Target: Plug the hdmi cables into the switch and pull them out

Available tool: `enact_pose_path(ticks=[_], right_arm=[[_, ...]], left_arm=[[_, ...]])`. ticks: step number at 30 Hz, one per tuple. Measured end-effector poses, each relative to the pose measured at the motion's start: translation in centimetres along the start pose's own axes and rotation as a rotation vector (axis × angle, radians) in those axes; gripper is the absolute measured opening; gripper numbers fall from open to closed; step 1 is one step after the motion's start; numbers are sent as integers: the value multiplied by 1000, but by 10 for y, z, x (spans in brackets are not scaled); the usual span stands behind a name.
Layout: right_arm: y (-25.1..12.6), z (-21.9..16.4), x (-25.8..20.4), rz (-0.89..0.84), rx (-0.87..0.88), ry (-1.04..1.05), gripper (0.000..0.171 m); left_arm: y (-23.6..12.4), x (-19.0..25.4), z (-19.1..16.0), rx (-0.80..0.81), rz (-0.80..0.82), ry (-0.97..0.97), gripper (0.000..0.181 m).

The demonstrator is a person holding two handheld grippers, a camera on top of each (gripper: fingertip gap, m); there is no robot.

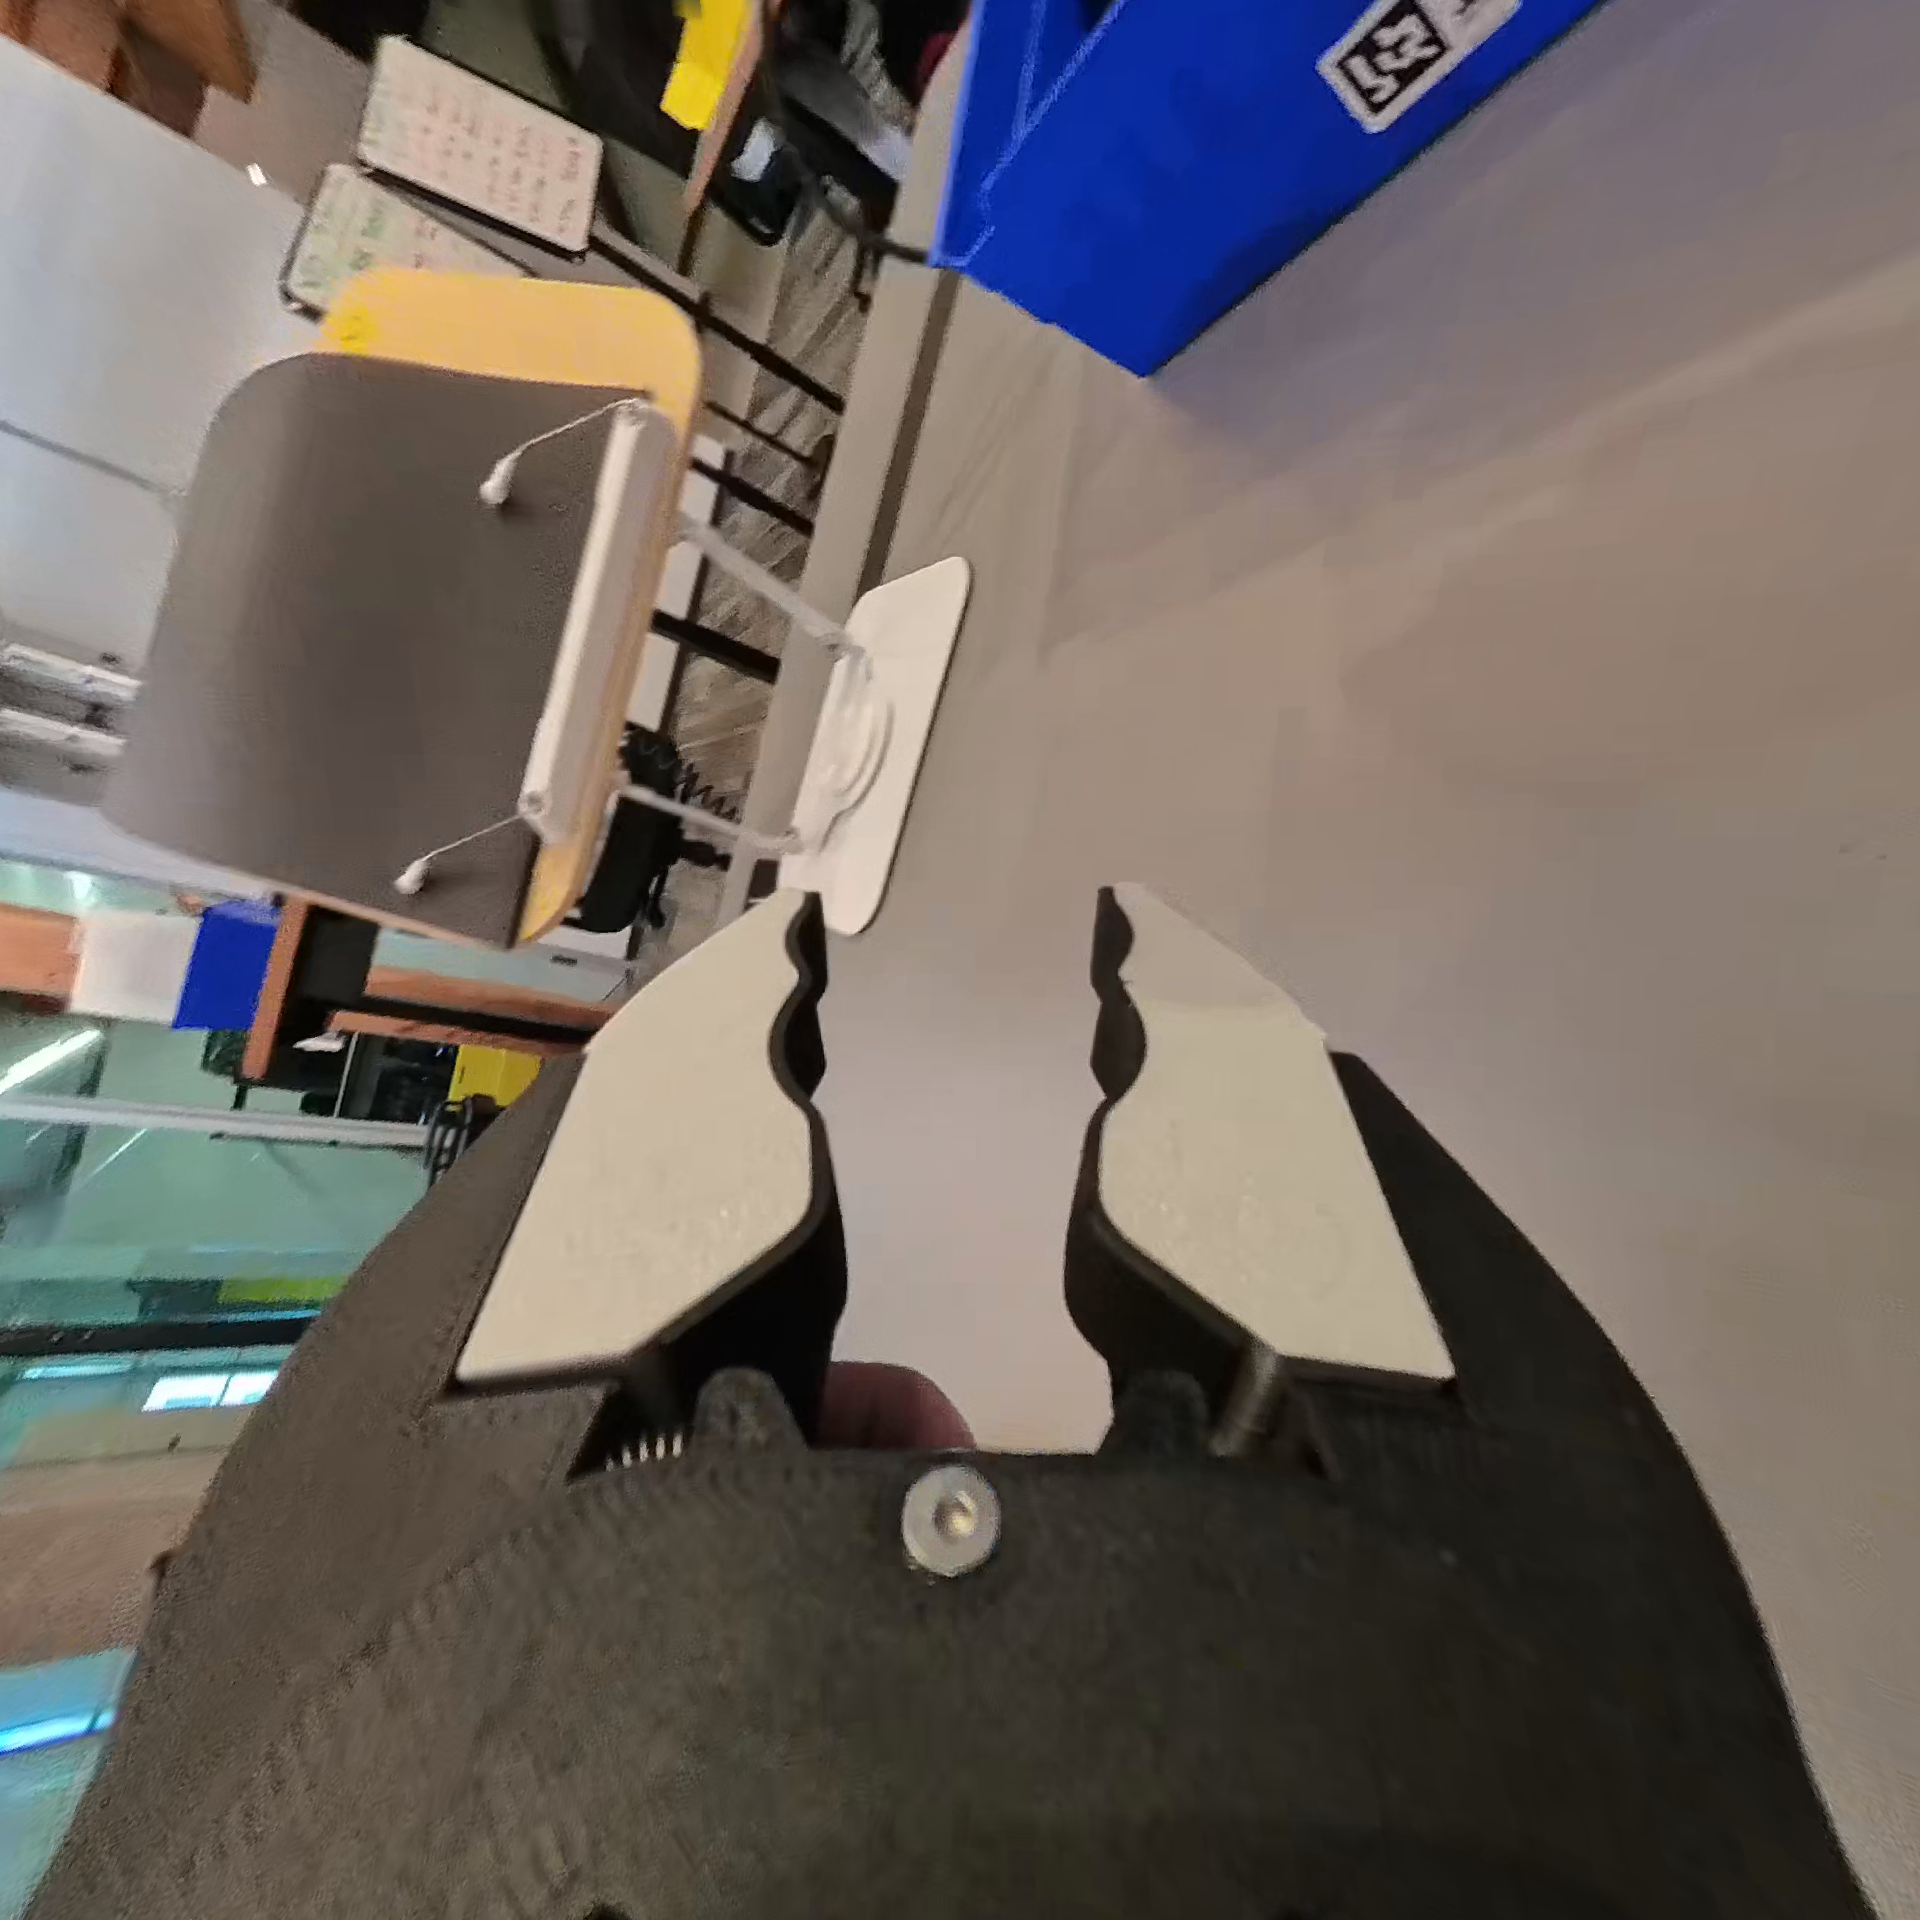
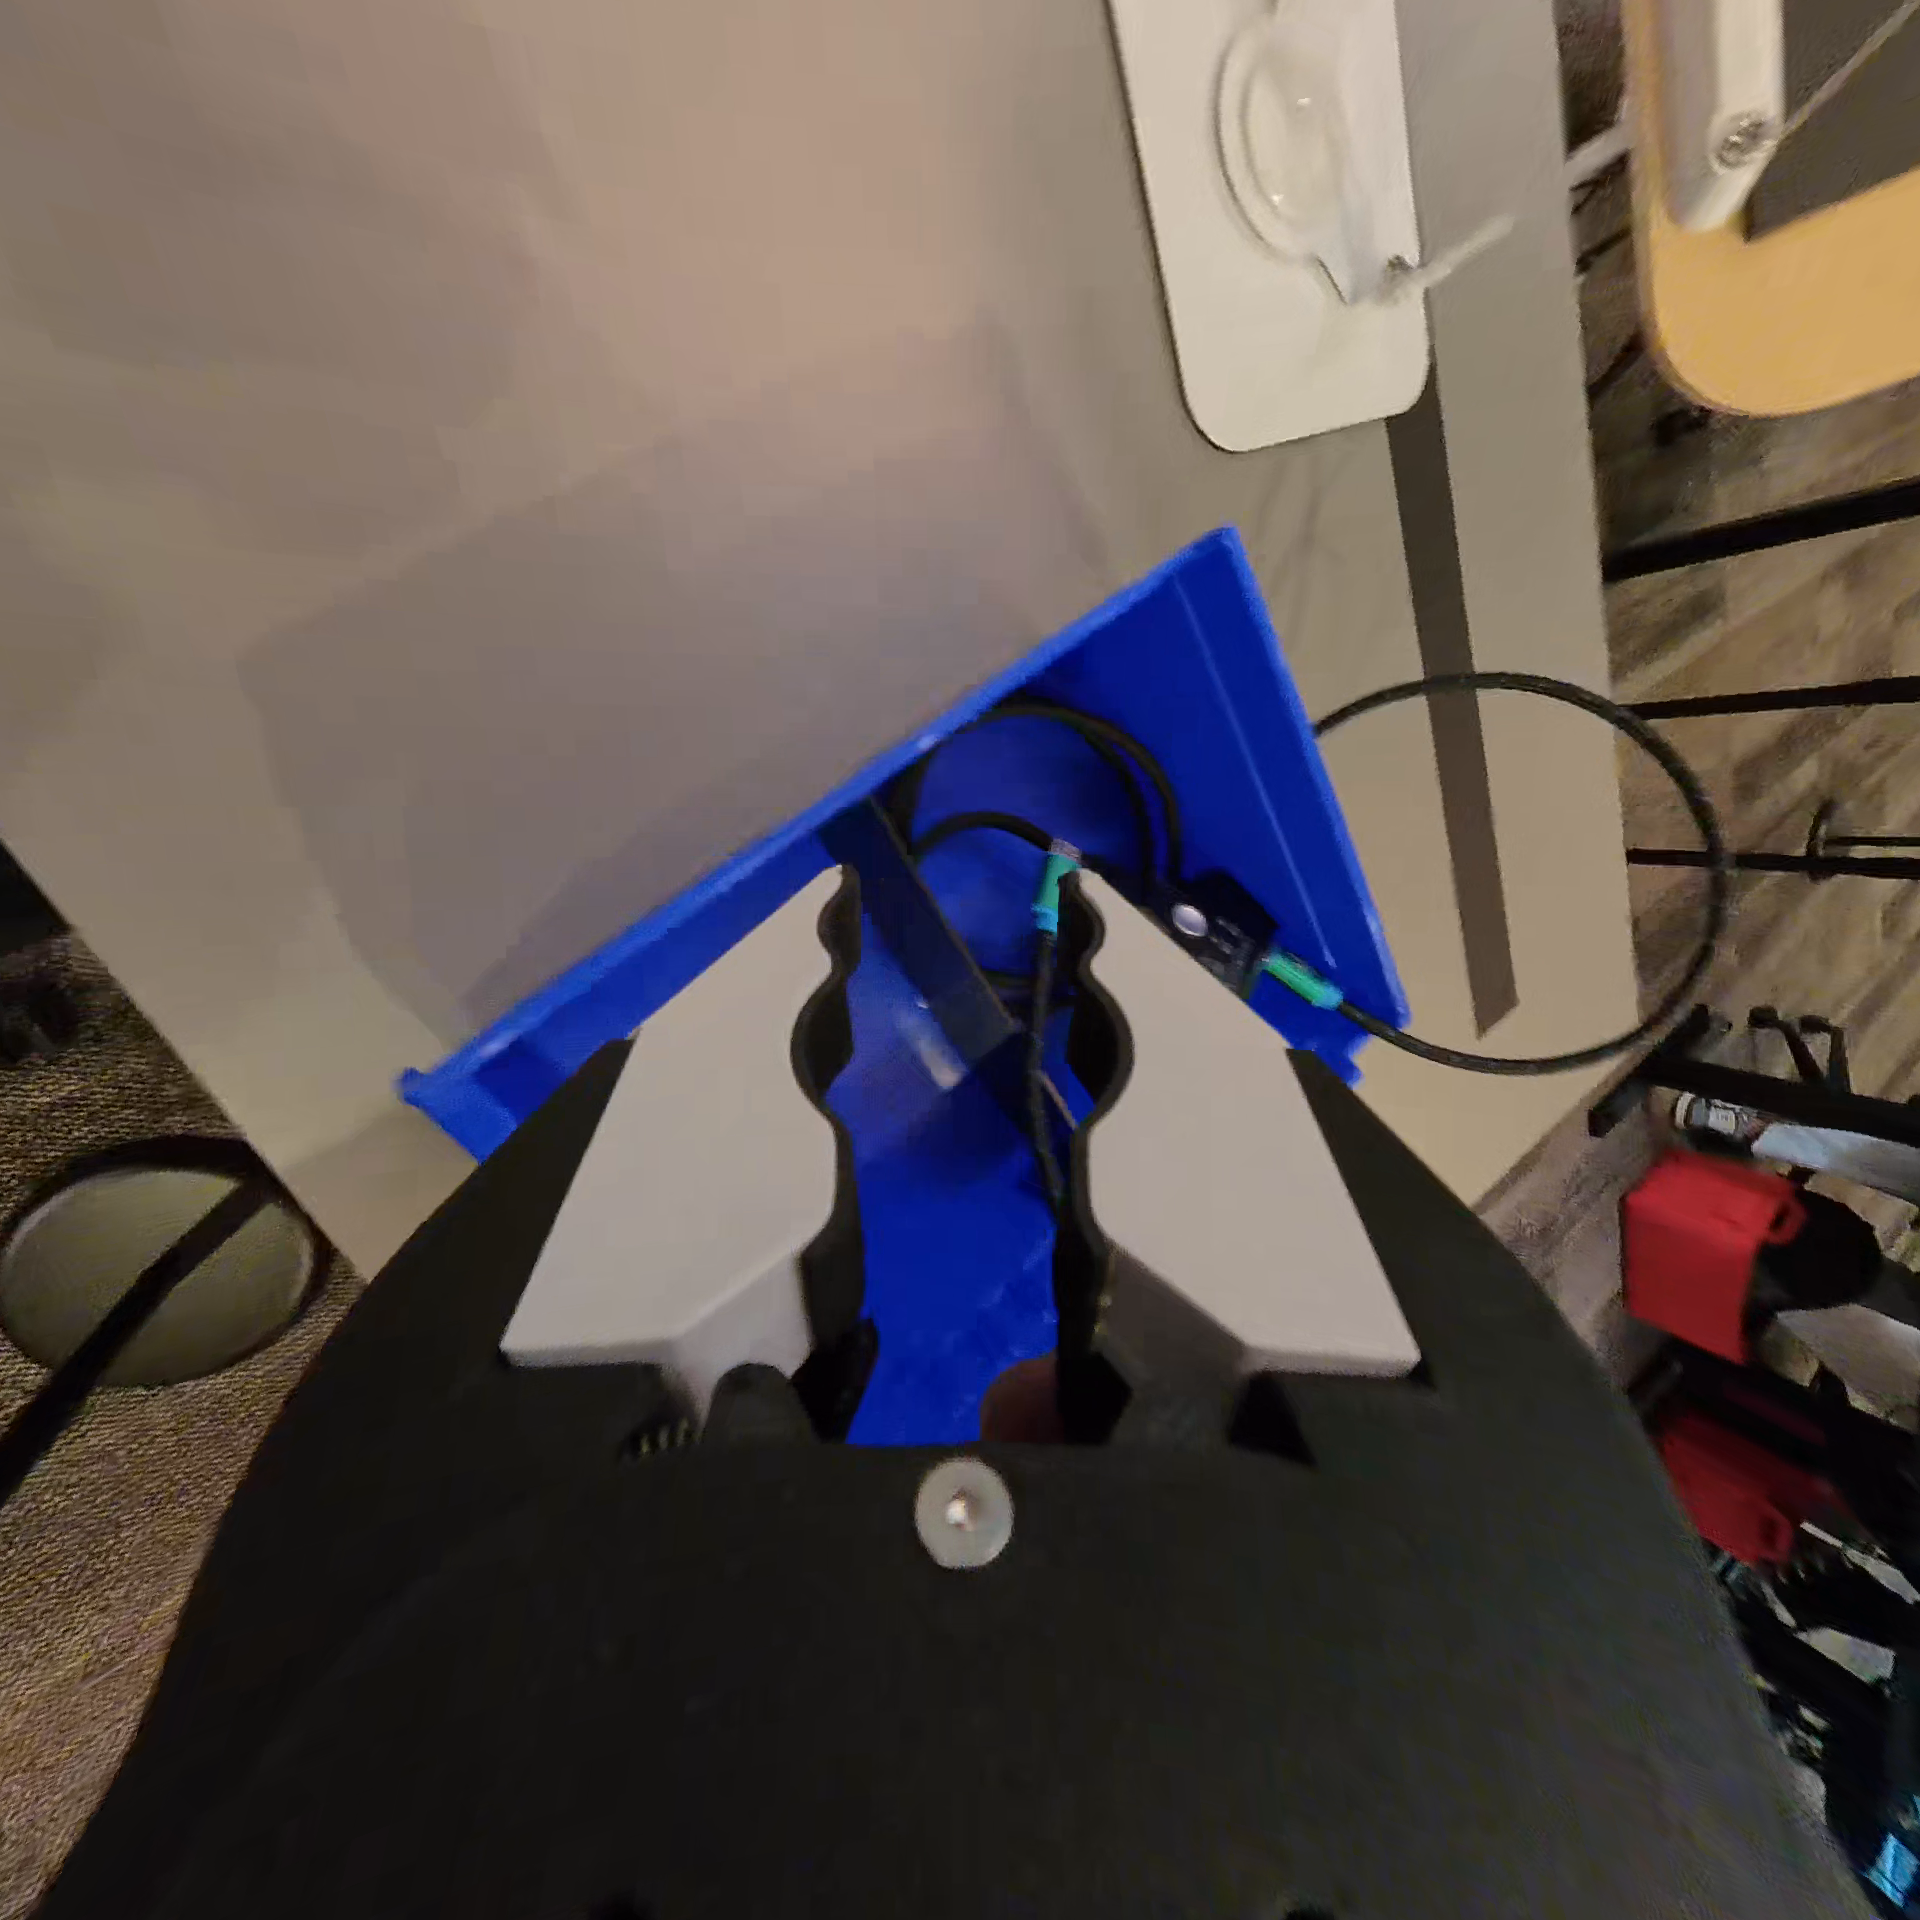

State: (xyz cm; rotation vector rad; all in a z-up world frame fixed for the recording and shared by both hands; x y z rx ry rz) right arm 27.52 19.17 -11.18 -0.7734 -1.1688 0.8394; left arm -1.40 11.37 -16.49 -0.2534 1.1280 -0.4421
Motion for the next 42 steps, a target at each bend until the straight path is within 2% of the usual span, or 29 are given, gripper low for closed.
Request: enact_pose_path(ticks=[6, 10, 13, 16, 20, 24, 26, 28, 31, 34, 37, 42], right_arm=[[18, 0, -38, -79, -56, -49, 36], [14, 37, -63, -15, 106, -27, 28], [14, 60, -75, -19, 151, -42, 27], [14, 84, -89, -2, 205, -58, 26], [13, 114, -110, 28, 279, -78, 26], [12, 150, -140, 96, 363, -103, 27], [12, 168, -153, 130, 406, -92, 27], [12, 184, -168, 187, 446, -105, 27], [14, 201, -187, 232, 466, -149, 26], [17, 214, -204, 269, 492, -189, 26], [24, 221, -213, 294, 499, -218, 25], [32, 228, -216, 318, 516, -236, 25]], left_arm=[[-46, -53, -48, -112, 150, -71, 48], [-82, -98, -105, -260, 272, -115, 48], [-104, -126, -147, -389, 320, -142, 47], [-106, -138, -188, -518, 235, -173, 48], [-82, -131, -241, -678, -9, -181, 46], [-47, -117, -273, -736, -235, -268, 49], [-34, -102, -290, -811, -387, -322, 58], [-26, -88, -306, -904, -490, -259, 63], [-12, -85, -320, -965, -523, -255, 55], [-1, -84, -325, -988, -572, -310, 60], [5, -77, -339, -1079, -616, -310, 72], [9, -64, -354, -1186, -677, -290, 75]])
Point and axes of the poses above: each gripper's, where its closed fingertips meet, y out along the fingers, z out of its top, x = y × z across the jaws, the point moved 4 cm from there along -y, back along the fingers, and after that the axes turned 9 degrees about -x, right-handed, at the moved point
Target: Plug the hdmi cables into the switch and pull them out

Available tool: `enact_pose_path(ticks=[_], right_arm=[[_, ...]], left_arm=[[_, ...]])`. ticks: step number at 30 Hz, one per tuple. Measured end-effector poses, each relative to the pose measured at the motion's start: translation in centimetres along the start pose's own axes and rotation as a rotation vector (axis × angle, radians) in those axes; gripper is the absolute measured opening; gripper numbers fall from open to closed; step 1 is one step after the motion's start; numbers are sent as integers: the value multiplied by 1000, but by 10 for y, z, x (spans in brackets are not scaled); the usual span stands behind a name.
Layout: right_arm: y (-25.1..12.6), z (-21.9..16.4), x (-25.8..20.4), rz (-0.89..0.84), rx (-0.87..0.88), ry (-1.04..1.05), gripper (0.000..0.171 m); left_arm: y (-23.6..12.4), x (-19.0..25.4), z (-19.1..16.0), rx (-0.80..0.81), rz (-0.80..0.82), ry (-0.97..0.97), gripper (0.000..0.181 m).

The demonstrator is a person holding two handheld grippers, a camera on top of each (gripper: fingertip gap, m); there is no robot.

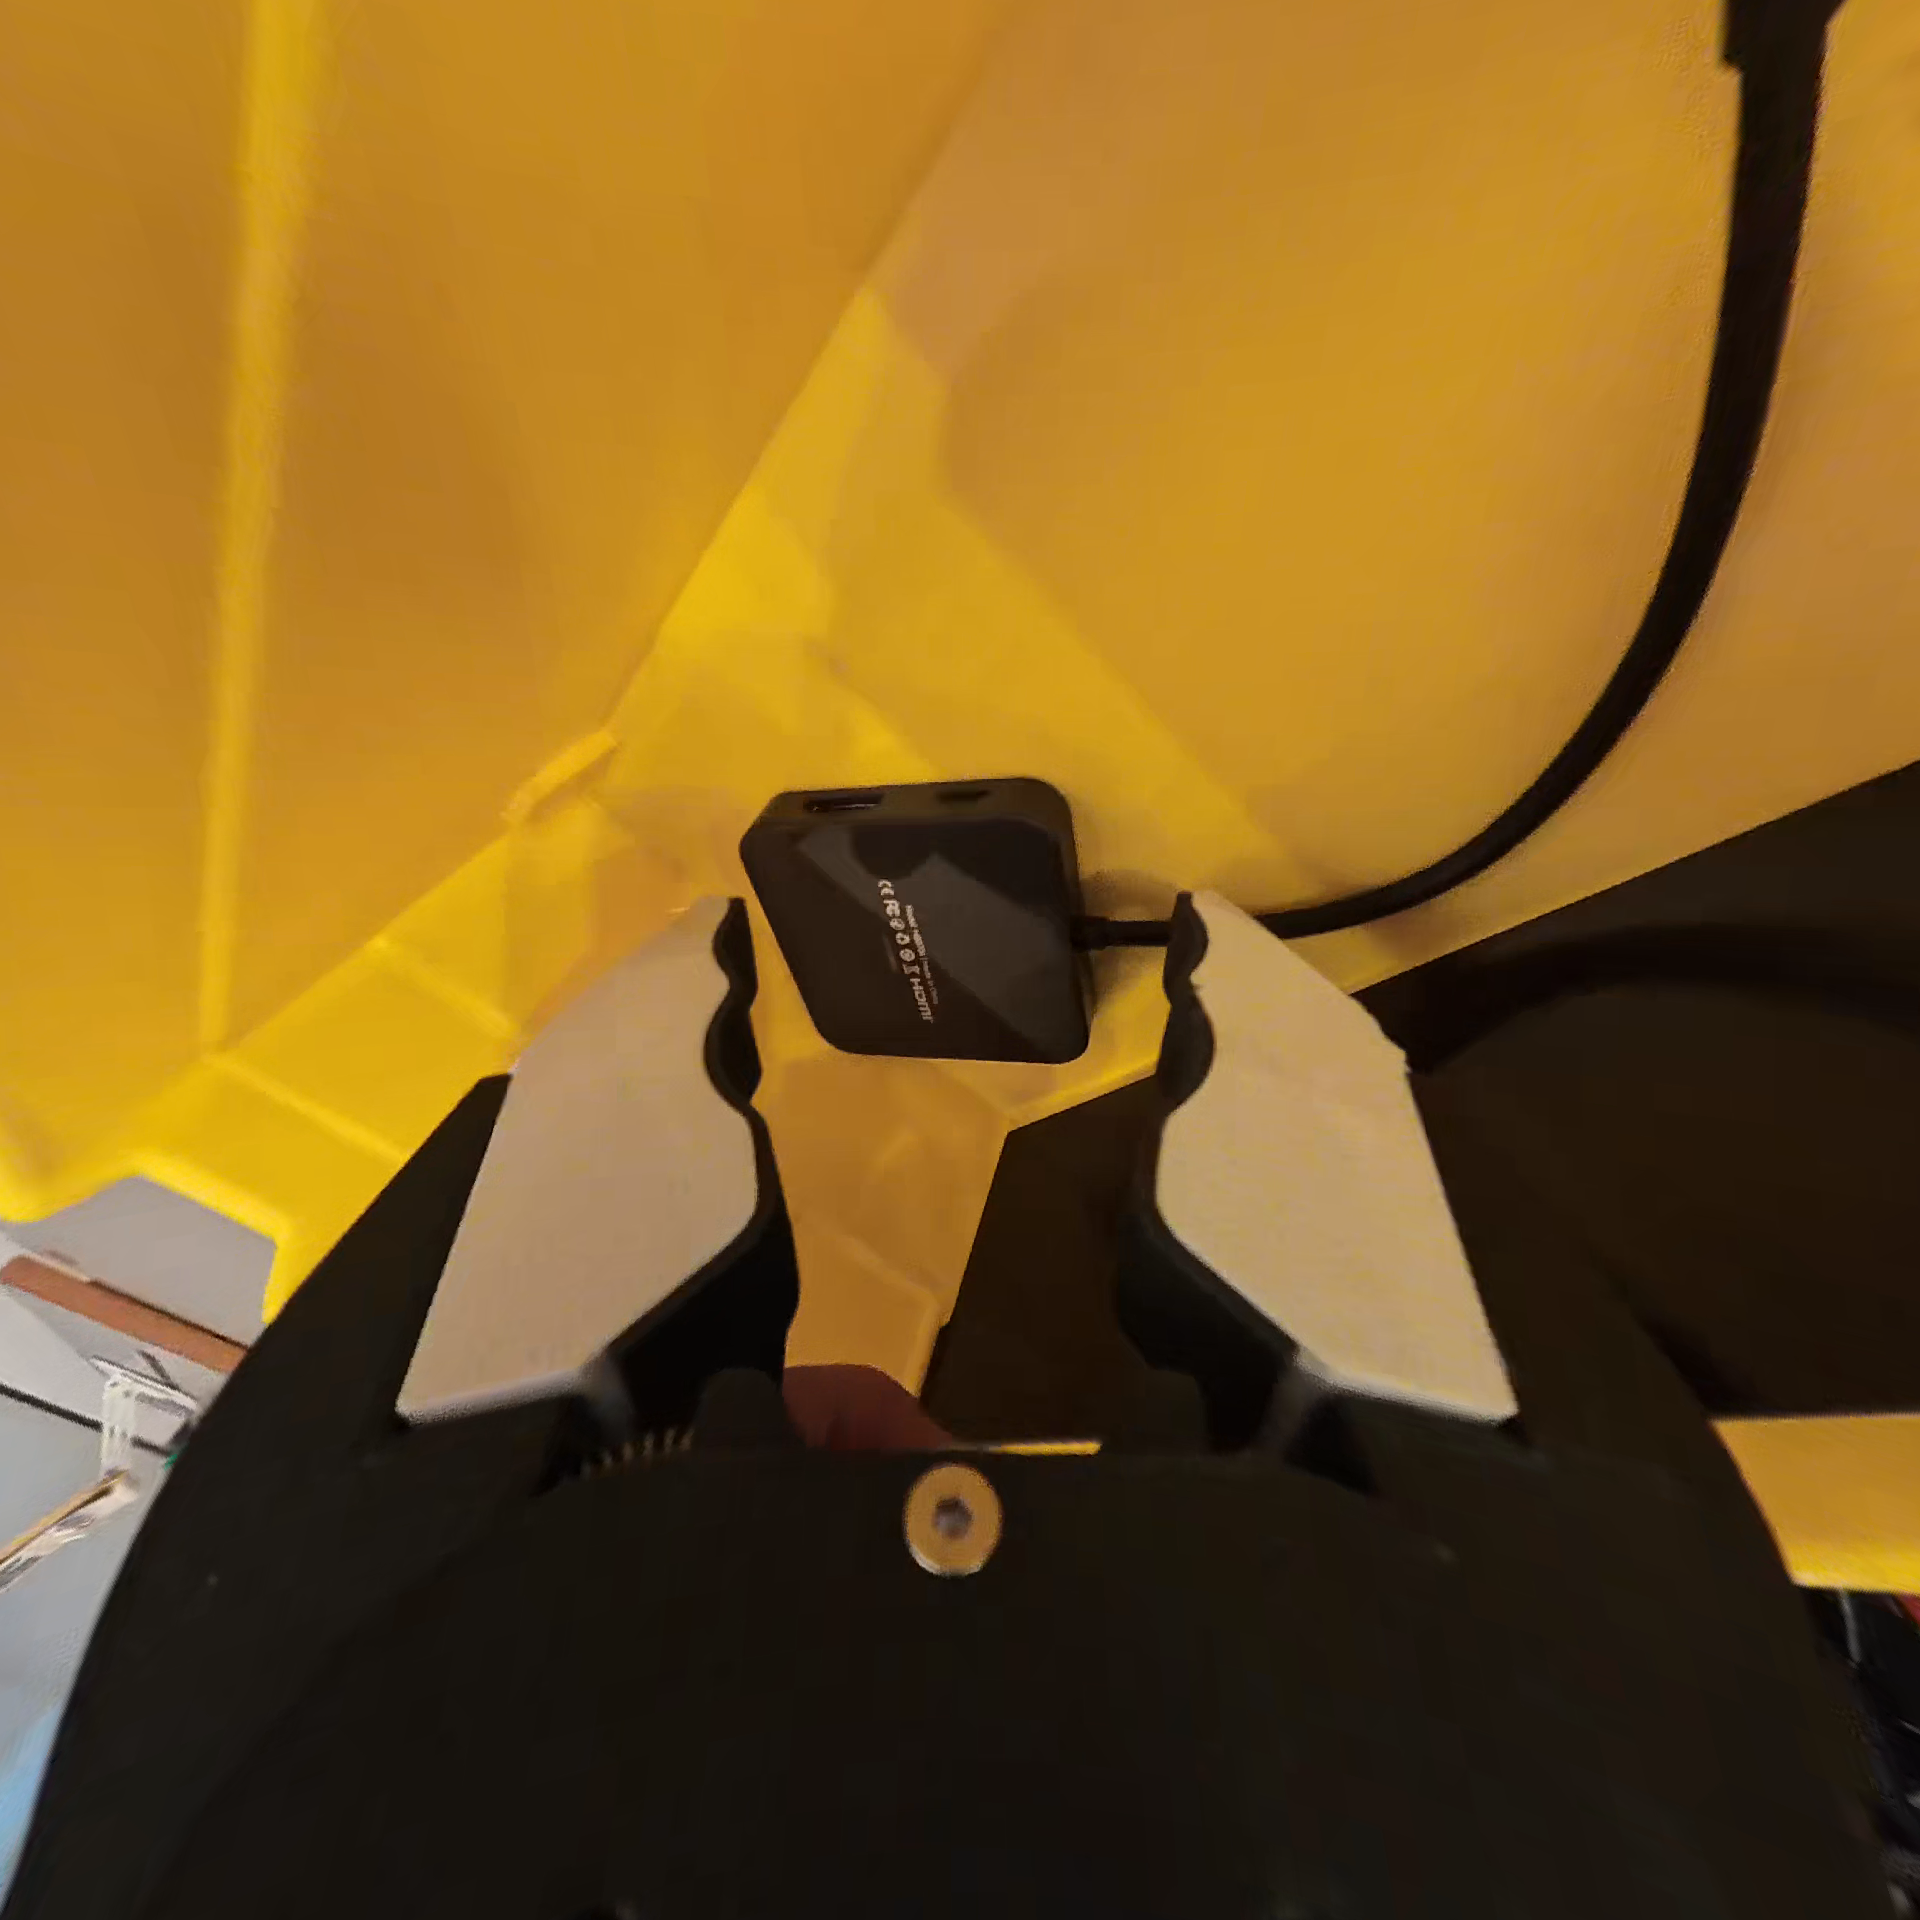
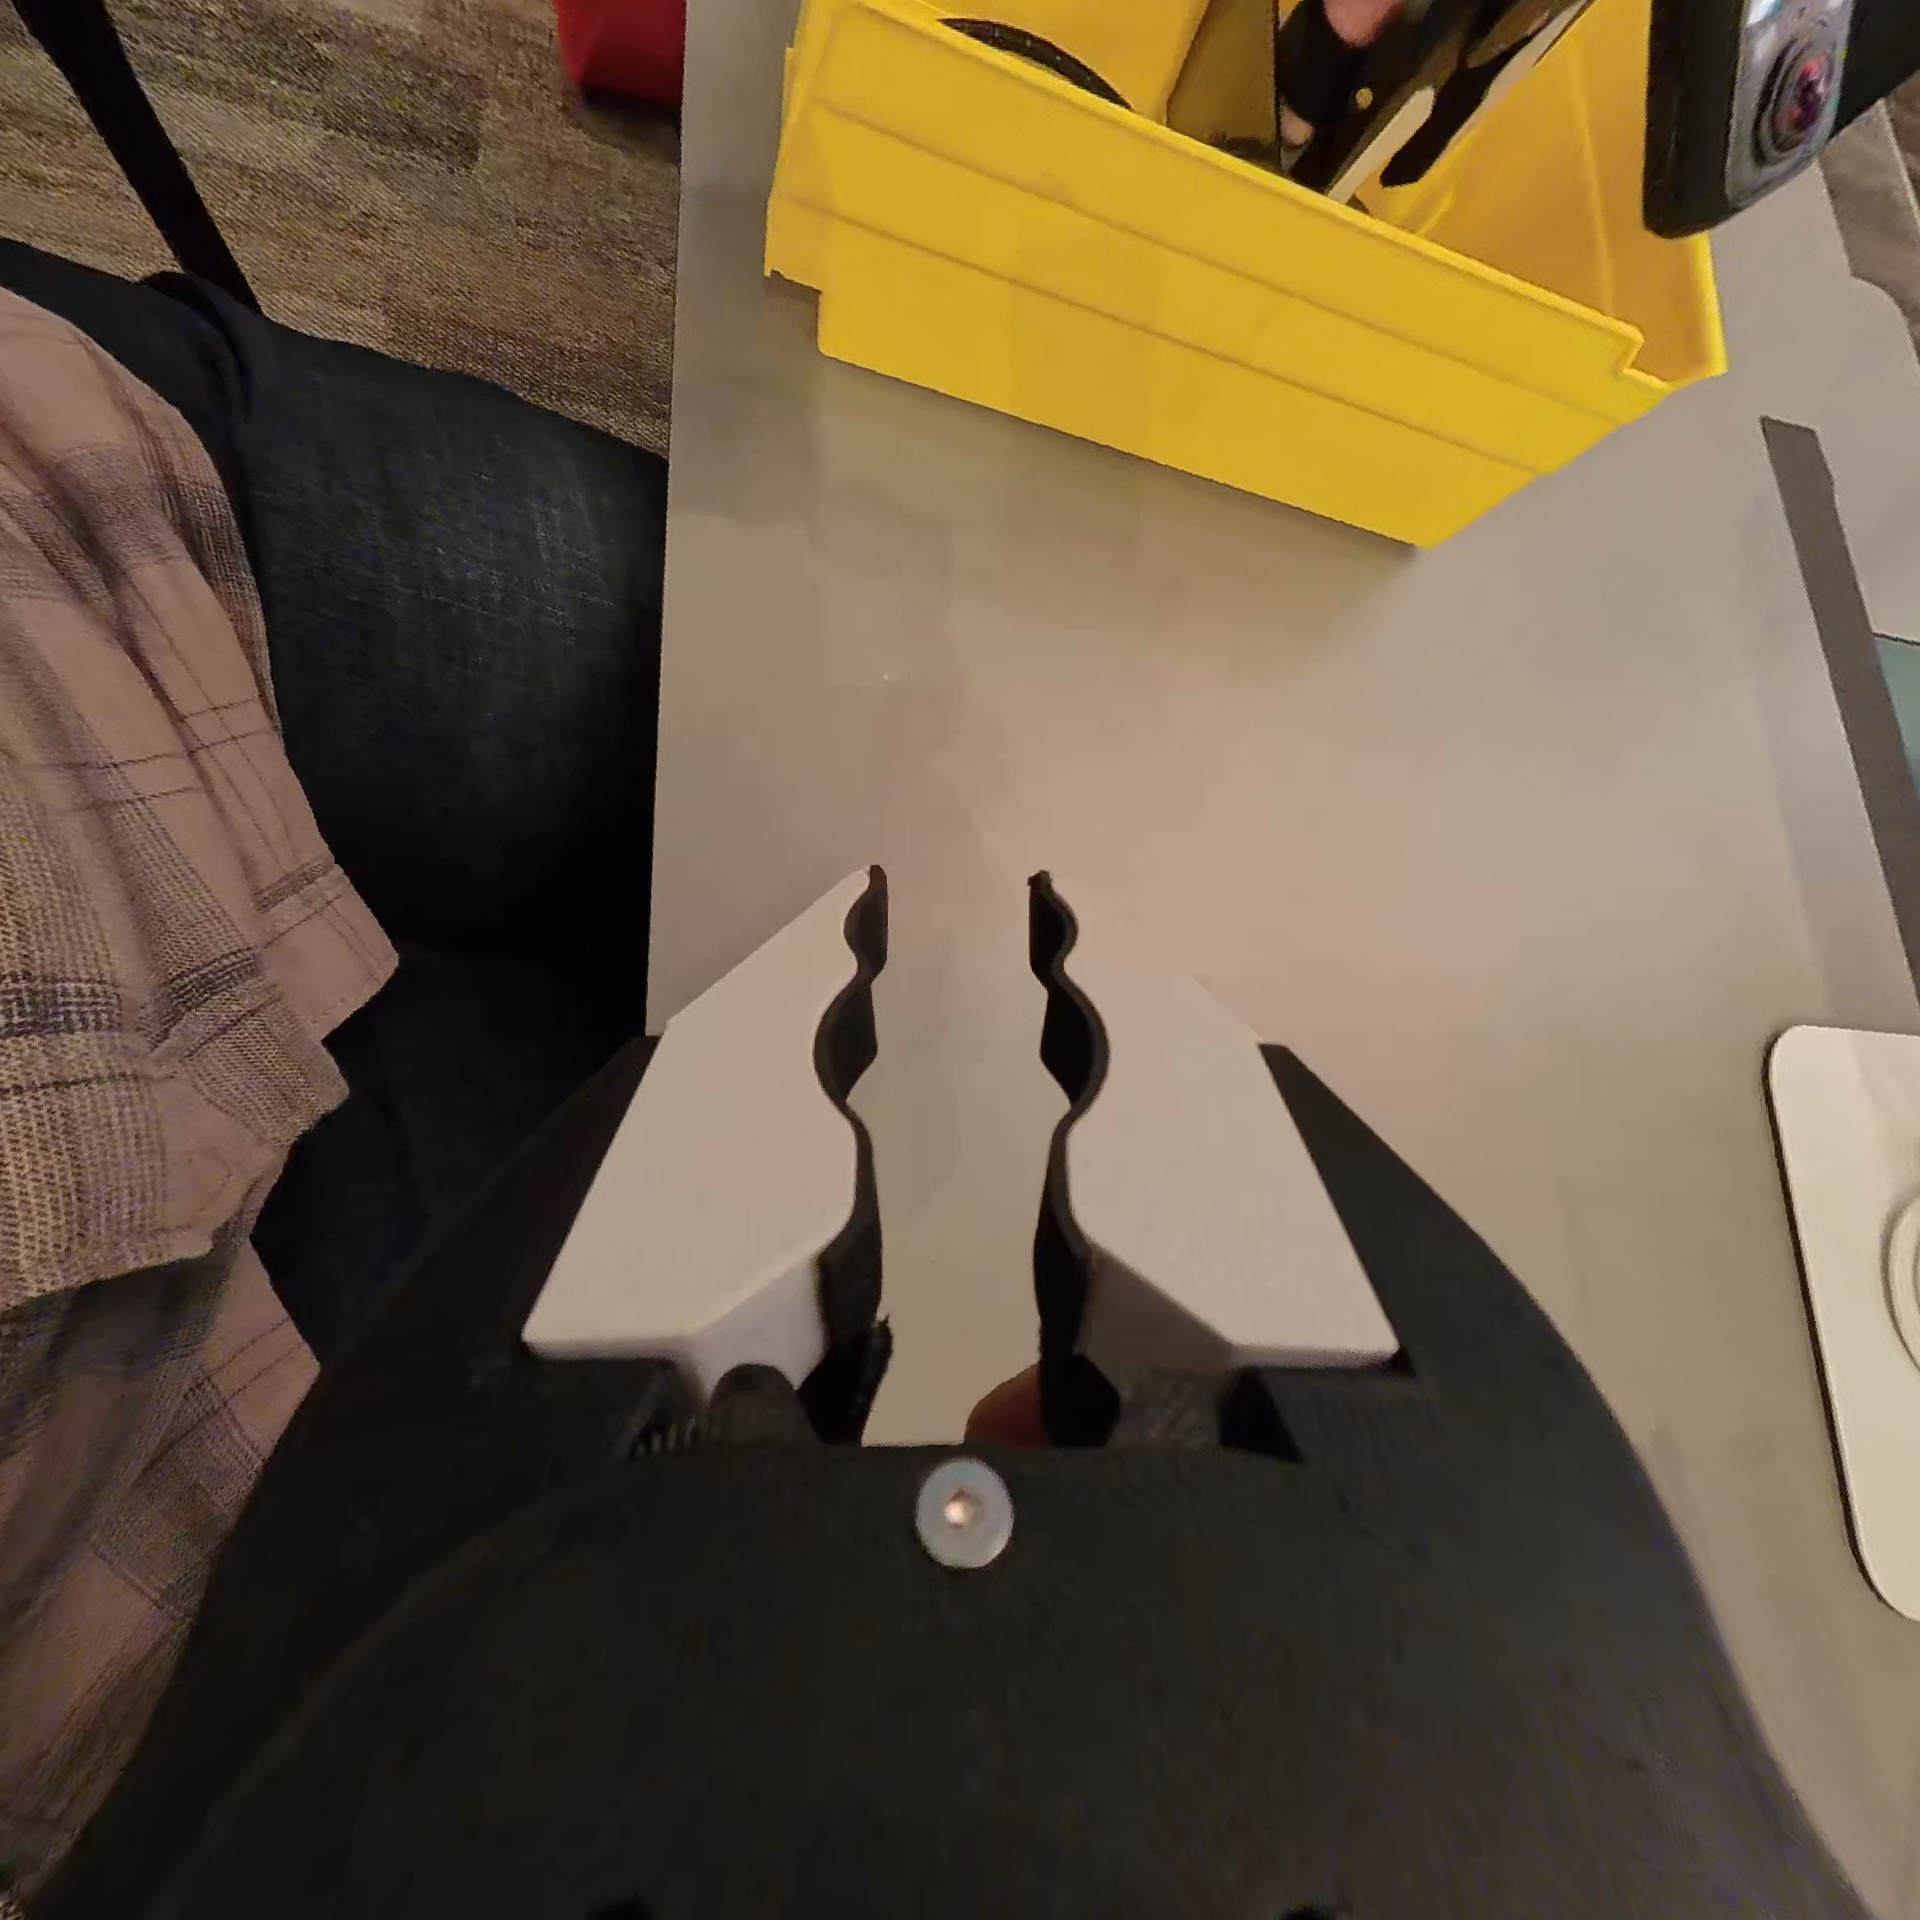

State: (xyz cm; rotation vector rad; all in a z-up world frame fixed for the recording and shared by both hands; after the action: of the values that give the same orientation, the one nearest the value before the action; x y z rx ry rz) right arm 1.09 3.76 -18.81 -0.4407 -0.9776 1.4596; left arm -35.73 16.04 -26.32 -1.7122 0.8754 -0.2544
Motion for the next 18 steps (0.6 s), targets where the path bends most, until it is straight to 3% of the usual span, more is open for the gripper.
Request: enact_pose_path(ticks=[6, 18], right_arm=[[4, -3, 4, 16, 19, -4, 24], [2, -13, 8, 1, 8, -7, 23]], left_arm=[[7, -3, 6, -42, -68, -4, 62], [-1, -8, 17, -4, -3, 24, 27]])
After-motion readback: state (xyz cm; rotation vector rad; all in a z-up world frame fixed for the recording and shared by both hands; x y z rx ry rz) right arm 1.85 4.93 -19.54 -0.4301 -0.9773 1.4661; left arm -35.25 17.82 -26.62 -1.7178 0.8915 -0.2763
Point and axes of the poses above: each gripper's, where its closed fingertips meet, y out along the fingers, z out of its top, x = y × z across the jaws, the point moved 4 cm from there along -y, back along the fingers, and after that the axes turned 9 degrees about -x, right-handed, at the moved point
